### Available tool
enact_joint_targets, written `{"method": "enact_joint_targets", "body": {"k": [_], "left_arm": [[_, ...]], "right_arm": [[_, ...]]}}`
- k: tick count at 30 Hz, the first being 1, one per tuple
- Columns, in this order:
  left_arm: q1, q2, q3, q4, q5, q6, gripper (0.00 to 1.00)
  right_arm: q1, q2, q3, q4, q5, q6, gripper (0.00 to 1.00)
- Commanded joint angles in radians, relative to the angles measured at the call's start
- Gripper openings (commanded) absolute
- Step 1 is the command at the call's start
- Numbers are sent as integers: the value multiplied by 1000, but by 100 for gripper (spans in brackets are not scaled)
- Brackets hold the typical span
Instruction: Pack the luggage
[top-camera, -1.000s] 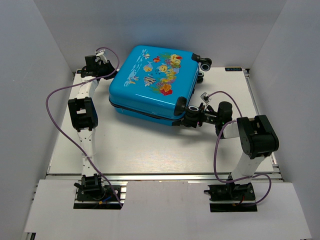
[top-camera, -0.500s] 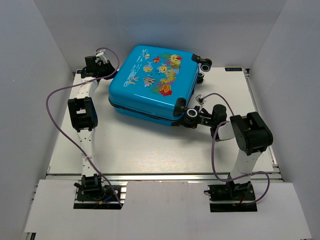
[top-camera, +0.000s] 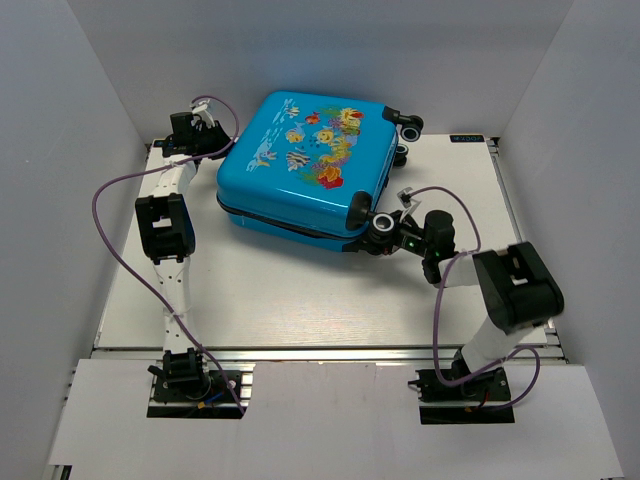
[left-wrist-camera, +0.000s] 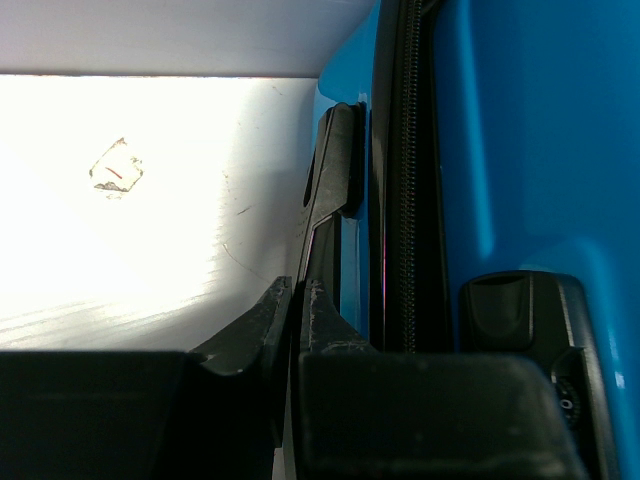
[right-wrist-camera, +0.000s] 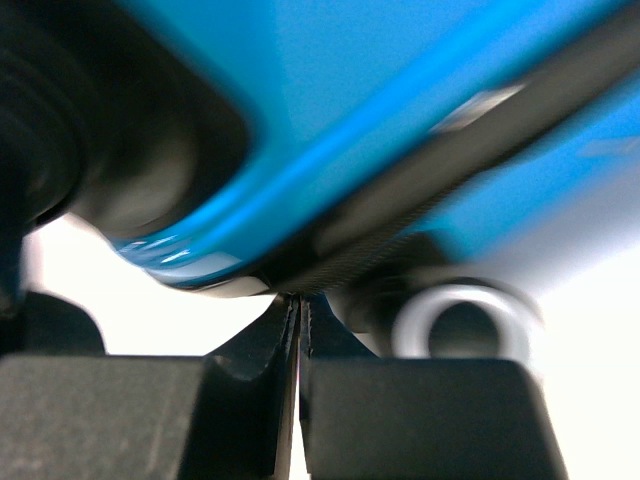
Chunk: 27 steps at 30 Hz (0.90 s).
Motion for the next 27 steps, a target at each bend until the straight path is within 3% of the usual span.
{"method": "enact_joint_targets", "body": {"k": [1, 4, 7, 20, 27], "left_arm": [[6, 142, -109, -316, -213, 69, 0], [6, 140, -105, -310, -209, 66, 0], [6, 149, -89, -307, -207, 58, 0], [6, 171, -59, -307, -204, 54, 0], [6, 182, -37, -305, -214, 54, 0]], "right_arm": [[-5, -175, 56, -263, 525, -195, 0], [-31, -233, 91, -406, 780, -240, 0], [-40, -207, 130, -440, 839, -229, 0], [-132, 126, 459, -253, 803, -212, 0], [-175, 360, 752, -280, 881, -136, 0]]}}
